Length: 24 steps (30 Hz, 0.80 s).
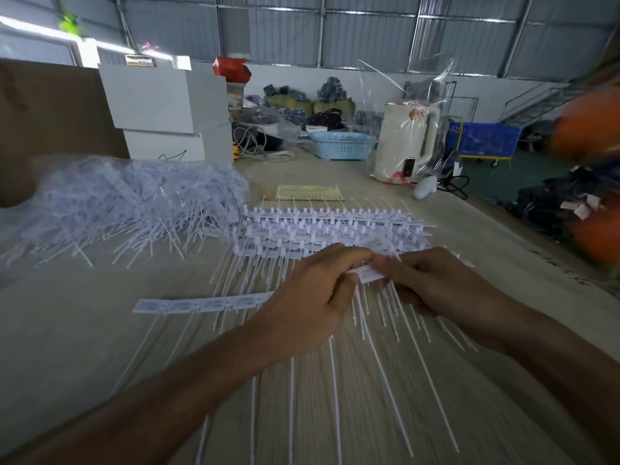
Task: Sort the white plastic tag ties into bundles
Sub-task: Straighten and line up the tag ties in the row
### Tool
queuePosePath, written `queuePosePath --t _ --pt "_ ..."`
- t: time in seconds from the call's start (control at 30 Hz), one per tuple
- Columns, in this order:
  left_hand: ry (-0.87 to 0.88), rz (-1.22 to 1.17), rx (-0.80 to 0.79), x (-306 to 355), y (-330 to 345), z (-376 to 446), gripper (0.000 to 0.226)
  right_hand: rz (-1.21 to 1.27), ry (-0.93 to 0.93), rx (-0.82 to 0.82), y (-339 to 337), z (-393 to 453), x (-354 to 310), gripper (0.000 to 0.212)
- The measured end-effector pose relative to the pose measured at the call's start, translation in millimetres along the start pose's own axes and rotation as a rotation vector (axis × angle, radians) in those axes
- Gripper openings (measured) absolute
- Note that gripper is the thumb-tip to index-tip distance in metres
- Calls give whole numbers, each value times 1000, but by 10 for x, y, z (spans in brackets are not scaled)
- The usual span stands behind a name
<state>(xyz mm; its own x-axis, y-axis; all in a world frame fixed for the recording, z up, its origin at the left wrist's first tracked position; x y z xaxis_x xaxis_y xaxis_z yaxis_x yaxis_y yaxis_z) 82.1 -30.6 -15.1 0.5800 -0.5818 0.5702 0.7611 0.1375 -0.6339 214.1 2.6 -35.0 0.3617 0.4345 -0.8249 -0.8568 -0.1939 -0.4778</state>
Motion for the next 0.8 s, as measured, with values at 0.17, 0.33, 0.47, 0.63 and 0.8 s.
queuePosePath --t 0.17,0.33,0.47,0.63,0.8 --pt "-46 58 -23 -60 -15 -5 37 153 28 55 -48 -12 -1 36" --pt "20 272 -30 -4 -32 -15 34 89 -61 -10 12 -17 -88 36" --pt "67 292 -69 63 53 -42 23 -391 -343 -47 -70 -28 -376 34" --pt "36 234 -99 27 83 -40 31 -626 -520 -37 -72 -98 -578 25" --pt "57 188 19 74 -52 -14 21 -400 -343 -13 -166 -29 -388 38"
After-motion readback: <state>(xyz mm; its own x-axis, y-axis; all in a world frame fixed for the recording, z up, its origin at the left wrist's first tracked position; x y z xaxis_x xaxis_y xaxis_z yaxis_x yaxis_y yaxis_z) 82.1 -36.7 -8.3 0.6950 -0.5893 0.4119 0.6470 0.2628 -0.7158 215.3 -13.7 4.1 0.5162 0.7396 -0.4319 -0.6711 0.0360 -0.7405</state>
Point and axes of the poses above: each hand's wrist, its own z-axis towards the middle knuckle, its own y-axis out of the palm, x = y × z, the point moved 10 cm from there along z, towards the middle knuckle, and after that the axes turned 12 degrees about -y, right-handed, at the moved point
